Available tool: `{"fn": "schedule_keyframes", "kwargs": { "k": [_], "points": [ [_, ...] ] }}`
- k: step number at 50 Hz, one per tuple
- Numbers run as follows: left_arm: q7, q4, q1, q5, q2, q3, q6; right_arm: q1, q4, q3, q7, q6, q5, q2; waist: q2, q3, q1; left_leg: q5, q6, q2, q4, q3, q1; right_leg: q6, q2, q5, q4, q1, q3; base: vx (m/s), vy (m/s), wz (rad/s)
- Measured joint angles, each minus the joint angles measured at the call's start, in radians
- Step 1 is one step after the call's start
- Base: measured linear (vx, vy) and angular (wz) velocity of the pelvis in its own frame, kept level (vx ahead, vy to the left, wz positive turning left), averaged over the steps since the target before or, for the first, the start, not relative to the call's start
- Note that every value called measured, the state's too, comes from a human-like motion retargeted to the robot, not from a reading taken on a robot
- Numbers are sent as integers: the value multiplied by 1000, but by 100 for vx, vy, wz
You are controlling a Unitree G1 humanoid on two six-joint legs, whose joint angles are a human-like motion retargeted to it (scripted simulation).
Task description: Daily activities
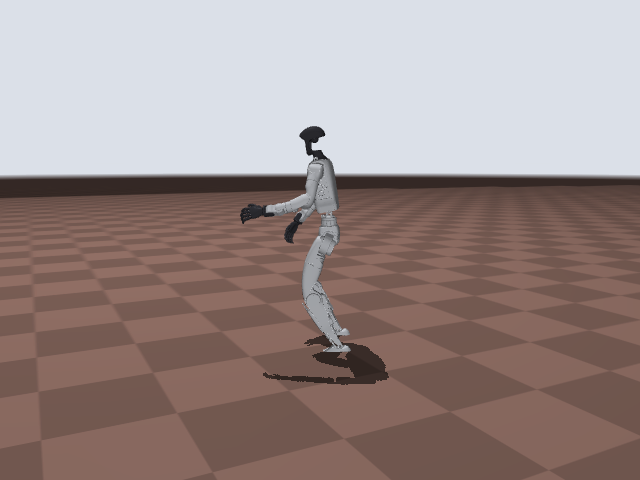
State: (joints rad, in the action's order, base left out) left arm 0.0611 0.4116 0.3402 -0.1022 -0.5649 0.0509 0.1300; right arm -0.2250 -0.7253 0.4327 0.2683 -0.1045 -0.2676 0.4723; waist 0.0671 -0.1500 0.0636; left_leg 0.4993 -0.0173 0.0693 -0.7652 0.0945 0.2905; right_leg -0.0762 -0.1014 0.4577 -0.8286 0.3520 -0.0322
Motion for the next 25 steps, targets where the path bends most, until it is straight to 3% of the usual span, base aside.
{"fn": "schedule_keyframes", "kwargs": {
  "k": [5,10,17,25],
  "points": [
    [-58,-407,94,7,-121,-19,18,84,95,-28,118,30,-95,99,-19,-10,27,-15,-10,-11,6,-2,14,-18,-6,-55,-19,21,-7,2,13,16],
    [-148,-473,33,46,-91,27,12,128,47,-103,120,61,-106,133,-8,-41,38,11,-15,-13,-50,-17,30,-18,-6,-80,-88,35,-8,0,8,23],
    [-237,-51,-208,68,109,160,-28,22,101,-191,-14,35,94,173,43,-65,-1,31,-7,16,-73,-14,-5,-10,19,-102,-83,-4,-5,-1,0,-6],
    [-222,592,-413,49,213,166,-72,-205,378,-267,-180,-6,323,391,106,-29,-92,48,3,71,-131,7,11,-11,50,-90,-44,-11,15,-5,-3,-33]
  ]
}}
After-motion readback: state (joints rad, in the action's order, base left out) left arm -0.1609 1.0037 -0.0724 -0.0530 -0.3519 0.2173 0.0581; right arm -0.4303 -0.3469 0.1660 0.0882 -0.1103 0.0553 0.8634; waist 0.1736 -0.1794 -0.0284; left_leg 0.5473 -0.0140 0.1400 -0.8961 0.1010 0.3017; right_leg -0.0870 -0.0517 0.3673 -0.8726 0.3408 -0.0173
